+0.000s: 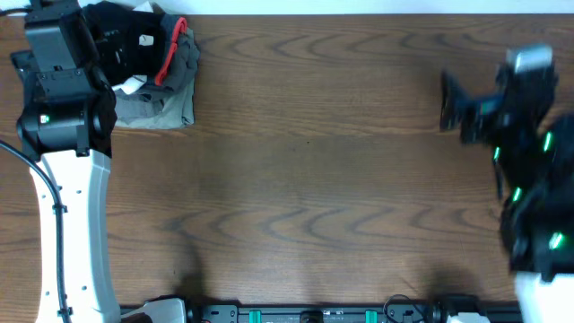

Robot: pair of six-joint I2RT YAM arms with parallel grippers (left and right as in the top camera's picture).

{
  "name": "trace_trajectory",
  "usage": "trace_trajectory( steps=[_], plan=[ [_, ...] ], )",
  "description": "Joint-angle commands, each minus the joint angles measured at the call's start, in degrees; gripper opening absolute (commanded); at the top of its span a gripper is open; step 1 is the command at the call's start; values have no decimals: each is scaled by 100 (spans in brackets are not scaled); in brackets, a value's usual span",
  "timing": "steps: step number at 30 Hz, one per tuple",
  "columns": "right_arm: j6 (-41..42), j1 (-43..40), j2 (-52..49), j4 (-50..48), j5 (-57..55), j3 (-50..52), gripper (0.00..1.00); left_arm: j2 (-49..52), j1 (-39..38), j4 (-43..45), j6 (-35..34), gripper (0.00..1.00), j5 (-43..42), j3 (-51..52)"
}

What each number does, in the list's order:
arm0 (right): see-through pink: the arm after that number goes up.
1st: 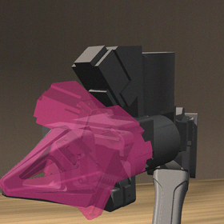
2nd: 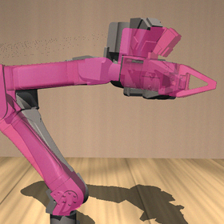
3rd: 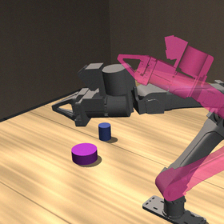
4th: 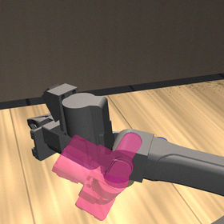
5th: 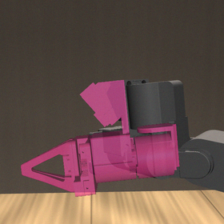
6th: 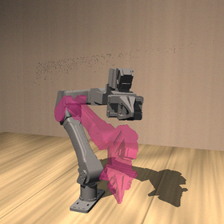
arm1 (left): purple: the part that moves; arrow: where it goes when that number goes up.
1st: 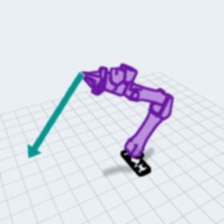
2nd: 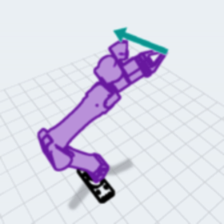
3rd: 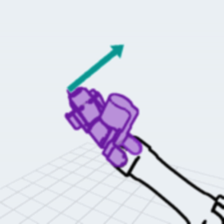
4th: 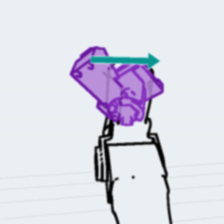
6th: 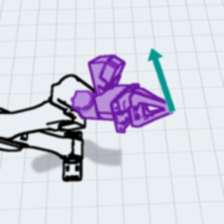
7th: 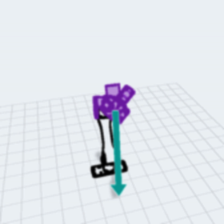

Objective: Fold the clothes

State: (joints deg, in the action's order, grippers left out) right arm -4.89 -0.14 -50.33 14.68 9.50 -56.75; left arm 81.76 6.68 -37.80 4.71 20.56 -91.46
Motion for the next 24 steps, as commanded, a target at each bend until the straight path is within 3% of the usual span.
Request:
trace_trajectory(
  steps=[1, 12, 19, 24],
  plan=[
    [-26, 52, 820, -546, -22, 1386, 99, -50, 11, -214, -9, 98, 52, 20],
    [330, -90, 3268, -2057, -4, 4780, 99, -50, 11, -588, -9, 98, 52, 22],
    [356, -98, 3969, -2221, -28, 5582, 99, -50, 11, -588, -9, 98, 52, 22],
    [356, -96, 4476, -1558, -96, 5643, 99, -50, 11, -588, -9, 98, 52, 22]
  ],
)
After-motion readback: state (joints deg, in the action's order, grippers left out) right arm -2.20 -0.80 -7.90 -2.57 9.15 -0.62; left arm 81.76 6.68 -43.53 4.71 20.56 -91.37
